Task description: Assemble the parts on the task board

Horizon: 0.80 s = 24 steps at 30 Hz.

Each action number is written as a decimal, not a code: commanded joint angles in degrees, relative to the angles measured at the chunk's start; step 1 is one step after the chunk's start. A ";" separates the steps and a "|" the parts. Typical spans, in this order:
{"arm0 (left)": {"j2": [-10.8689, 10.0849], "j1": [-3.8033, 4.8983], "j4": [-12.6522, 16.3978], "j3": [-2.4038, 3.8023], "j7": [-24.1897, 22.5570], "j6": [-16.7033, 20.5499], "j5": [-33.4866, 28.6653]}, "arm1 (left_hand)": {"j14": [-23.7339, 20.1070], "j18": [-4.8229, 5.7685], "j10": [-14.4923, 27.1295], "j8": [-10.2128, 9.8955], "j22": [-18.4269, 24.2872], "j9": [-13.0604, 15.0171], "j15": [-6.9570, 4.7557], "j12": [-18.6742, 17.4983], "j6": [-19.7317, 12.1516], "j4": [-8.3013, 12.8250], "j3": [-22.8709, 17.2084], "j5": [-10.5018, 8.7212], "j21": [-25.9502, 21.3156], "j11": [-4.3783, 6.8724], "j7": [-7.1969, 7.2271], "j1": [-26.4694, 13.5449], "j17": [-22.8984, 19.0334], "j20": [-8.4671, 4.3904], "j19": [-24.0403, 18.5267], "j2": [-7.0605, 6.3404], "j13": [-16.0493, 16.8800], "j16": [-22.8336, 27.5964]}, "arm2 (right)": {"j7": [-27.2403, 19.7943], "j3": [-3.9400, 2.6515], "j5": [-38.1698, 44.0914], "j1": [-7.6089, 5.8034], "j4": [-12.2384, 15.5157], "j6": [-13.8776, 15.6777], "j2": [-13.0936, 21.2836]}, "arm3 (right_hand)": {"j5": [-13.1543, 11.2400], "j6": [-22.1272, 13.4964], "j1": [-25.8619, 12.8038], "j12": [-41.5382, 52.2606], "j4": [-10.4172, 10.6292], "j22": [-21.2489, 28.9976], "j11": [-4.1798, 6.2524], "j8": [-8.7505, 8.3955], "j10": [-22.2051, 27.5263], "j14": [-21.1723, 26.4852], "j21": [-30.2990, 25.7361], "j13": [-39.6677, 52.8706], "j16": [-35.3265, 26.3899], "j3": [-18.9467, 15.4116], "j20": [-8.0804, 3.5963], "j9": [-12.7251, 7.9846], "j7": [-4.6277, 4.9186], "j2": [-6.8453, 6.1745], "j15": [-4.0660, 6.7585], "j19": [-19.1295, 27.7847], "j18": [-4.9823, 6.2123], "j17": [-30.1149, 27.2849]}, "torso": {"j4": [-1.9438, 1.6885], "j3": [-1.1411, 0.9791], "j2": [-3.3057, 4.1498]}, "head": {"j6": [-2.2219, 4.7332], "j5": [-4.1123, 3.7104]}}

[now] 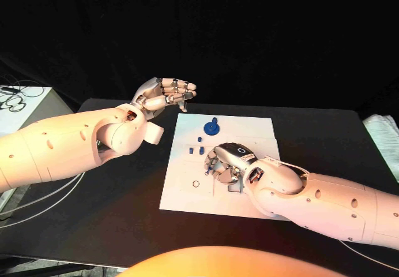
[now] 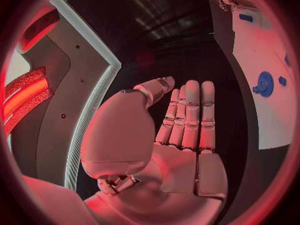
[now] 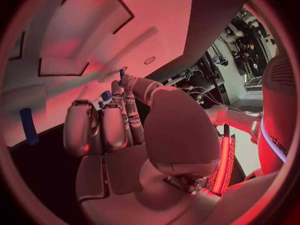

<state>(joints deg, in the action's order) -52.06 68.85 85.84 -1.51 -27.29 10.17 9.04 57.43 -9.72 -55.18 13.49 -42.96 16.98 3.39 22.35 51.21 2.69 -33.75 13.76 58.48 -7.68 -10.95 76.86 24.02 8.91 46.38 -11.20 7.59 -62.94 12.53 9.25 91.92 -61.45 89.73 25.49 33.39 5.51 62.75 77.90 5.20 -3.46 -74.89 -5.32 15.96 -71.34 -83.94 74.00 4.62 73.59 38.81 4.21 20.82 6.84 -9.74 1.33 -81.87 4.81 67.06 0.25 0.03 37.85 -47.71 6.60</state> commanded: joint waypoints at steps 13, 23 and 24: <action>0.04 0.04 -0.05 0.05 -0.09 -0.07 -0.31 | -0.03 -0.85 0.36 -0.19 0.09 -0.09 -0.03 0.28 -0.16 0.02 0.38 0.25 -0.34 0.09 -0.16 0.15 -0.08 0.10 0.43 0.56 0.02 0.28 | 0.16 0.13 0.65 0.48 -0.08 -1.45 -0.43 | 0.21 -0.03 0.14 0.40 -0.14 0.01 2.14 0.21 -2.44 -2.20 -0.11 1.93 0.11 0.28 0.06 0.05 0.45 0.72 0.18 -0.03 -0.77 -0.05 | -0.05 0.05 0.02 | -0.35 0.20; 0.00 0.04 -0.06 0.05 0.00 -0.11 -0.31 | -0.03 -0.85 0.36 -0.19 0.09 -0.09 -0.03 0.28 -0.16 0.02 0.38 0.25 -0.34 0.09 -0.16 0.15 -0.08 0.10 0.43 0.56 0.02 0.28 | 0.87 0.14 1.03 0.50 -0.10 -1.94 -0.51 | 0.26 -0.08 0.09 0.31 -0.21 0.11 2.12 0.20 -2.42 -2.18 -0.24 1.98 0.09 0.32 0.09 0.12 0.47 0.72 0.16 0.06 -0.73 -0.16 | 0.00 0.02 -0.01 | -0.44 0.27; 0.00 0.04 -0.05 0.05 0.01 -0.12 -0.31 | -0.03 -0.85 0.36 -0.19 0.09 -0.09 -0.03 0.28 -0.16 0.02 0.38 0.25 -0.34 0.09 -0.16 0.15 -0.08 0.10 0.43 0.56 0.02 0.28 | 1.01 0.14 1.11 0.51 -0.13 -2.06 -0.54 | 0.27 -0.12 0.04 0.26 -0.21 0.24 2.10 0.19 -2.38 -2.16 -0.39 1.98 0.05 0.31 0.10 0.14 0.49 0.71 0.14 0.14 -0.69 -0.24 | 0.01 0.02 0.01 | -0.43 0.29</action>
<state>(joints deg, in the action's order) -52.12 68.85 85.70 -1.51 -27.07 10.19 9.03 57.43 -9.72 -55.19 13.49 -42.96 16.98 3.39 22.35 51.21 2.69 -33.75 13.76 58.48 -7.68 -10.95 76.86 24.03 8.91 46.38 -11.19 7.59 -62.94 12.98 9.30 92.13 -61.09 89.61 25.07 32.94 5.56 62.62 77.99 5.46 -3.47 -74.74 -5.31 15.95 -71.34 -83.94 74.00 4.62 73.59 38.81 4.21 20.92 6.97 -9.64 1.33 -81.87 4.81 66.89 0.22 0.06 37.86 -48.14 6.86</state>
